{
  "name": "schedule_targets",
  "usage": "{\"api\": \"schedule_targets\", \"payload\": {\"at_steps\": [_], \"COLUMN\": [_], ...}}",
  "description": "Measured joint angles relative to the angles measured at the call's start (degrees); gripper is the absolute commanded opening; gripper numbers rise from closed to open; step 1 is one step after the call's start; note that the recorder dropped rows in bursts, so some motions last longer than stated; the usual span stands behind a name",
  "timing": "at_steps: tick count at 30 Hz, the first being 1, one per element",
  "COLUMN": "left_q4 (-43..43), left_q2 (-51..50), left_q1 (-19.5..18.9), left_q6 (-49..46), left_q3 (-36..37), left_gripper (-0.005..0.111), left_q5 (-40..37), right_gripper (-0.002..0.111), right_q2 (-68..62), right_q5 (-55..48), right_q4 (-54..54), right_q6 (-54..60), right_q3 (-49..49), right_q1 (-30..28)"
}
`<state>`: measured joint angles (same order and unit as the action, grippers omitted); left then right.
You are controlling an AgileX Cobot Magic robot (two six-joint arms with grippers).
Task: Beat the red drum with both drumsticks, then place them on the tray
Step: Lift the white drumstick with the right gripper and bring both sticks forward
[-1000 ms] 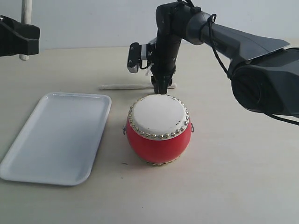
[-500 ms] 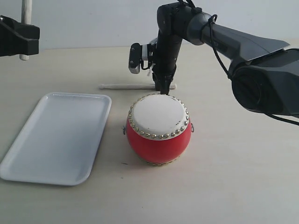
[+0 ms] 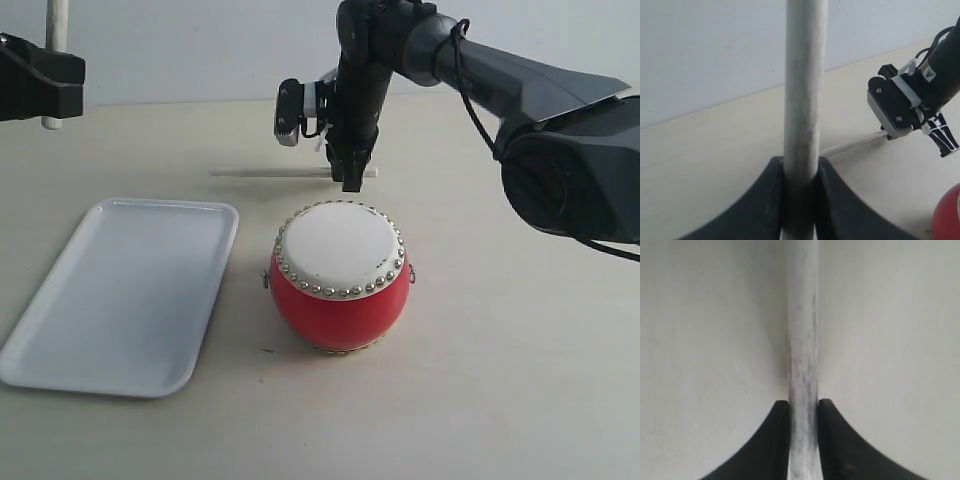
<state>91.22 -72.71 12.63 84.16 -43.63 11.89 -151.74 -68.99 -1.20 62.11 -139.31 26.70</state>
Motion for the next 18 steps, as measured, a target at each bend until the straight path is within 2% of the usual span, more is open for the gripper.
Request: {"api": "schedule_targets", "payload": {"at_steps": [8,18], "left_q4": [0.00,0.00], "left_q2": [0.00,0.00], "left_q1": [0.00,0.00], "left_q6": [0.00,0.13], "left_q3": [0.00,0.00], "left_gripper": [0.000,0.000], "left_q5": [0.00,1.31], "right_gripper": [0.000,0.000], "right_q2": [1.45,9.06], "right_q5": [0.00,-0.88], "right_q4": [0.26,1.74], "right_q6": [-2.11,-11.55], "right_q3": [0.00,0.23], "right_q1": [0.00,-0.12]}}
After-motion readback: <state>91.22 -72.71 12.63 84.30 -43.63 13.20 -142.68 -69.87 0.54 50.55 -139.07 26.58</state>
